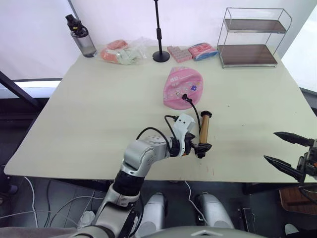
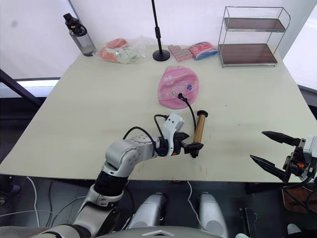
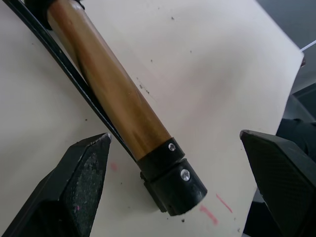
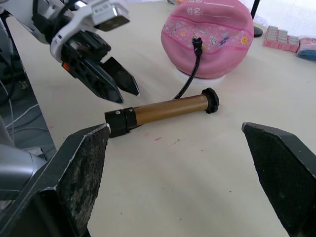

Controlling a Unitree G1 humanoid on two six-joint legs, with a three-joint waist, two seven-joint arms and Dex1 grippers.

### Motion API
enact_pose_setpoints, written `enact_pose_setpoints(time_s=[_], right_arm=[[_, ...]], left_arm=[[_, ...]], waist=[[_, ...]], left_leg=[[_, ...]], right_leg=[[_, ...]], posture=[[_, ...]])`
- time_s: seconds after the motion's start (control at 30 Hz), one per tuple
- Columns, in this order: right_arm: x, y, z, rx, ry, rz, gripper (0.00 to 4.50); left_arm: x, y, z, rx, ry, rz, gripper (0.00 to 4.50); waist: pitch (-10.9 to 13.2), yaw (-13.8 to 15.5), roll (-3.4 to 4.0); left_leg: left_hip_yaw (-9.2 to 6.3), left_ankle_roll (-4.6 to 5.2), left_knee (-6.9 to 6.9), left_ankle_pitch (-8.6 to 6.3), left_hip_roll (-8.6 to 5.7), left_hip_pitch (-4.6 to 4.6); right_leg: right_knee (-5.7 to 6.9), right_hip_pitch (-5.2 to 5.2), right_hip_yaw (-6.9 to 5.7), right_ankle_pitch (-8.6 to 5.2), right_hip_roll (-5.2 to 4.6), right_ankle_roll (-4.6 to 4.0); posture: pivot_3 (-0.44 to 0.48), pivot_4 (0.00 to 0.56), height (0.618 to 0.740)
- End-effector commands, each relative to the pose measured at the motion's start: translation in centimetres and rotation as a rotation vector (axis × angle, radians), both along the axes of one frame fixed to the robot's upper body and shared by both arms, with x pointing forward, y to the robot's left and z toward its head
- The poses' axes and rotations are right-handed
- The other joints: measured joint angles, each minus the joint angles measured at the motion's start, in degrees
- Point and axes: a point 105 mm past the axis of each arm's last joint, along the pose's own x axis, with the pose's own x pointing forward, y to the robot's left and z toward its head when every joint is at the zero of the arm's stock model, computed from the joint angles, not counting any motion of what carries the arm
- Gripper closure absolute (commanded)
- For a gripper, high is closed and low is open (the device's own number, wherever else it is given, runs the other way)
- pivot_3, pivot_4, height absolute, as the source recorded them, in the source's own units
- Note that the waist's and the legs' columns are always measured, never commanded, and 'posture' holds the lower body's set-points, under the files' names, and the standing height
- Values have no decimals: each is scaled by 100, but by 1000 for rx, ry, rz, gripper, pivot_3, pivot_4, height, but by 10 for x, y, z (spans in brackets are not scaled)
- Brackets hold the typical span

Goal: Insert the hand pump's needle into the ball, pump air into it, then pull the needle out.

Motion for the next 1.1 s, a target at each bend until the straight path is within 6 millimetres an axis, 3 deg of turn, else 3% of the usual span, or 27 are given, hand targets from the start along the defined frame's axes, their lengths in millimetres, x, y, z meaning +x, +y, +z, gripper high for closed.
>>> enact_pose_setpoints(time_s=[0.03, 0.53, 0.63, 0.83, 1.1], right_arm=[[-2, -2, 8, -20, -47, -8, 0], [-1, 3, 6, -3, -66, -28, 0], [0, 0, 10, 6, -78, -46, 0], [1, 0, 11, 11, -83, -52, 0], [11, 17, 9, 84, -52, -66, 0]], left_arm=[[0, -7, 0, 48, -18, 3, 27], [3, 10, -27, 191, -10, 43, 27], [7, 12, -32, 197, -3, 54, 709], [5, 10, -27, 169, -28, 21, 3311], [8, 28, -15, 116, -151, 2, 3317]], waist=[[0, -7, 0], [-1, 0, 3], [-2, 5, 4], [-2, -3, 4], [-3, -6, 5]], left_leg=[[1, 1, 0, -1, 0, 0], [5, 3, 0, -2, 1, 2], [5, 3, 1, -2, 1, 2], [7, 3, 2, -2, 1, 2], [10, 5, 2, -3, 2, 3]], right_leg=[[0, 0, 1, 0, 0, 0], [0, 0, 6, 0, 1, 1], [0, 0, 7, 0, 1, 1], [-1, 0, 8, 1, 1, 1], [0, 0, 11, 1, 1, 1]], posture=[[0, 150, 731], [0, 150, 731], [0, 150, 731], [0, 150, 731], [0, 150, 731]])
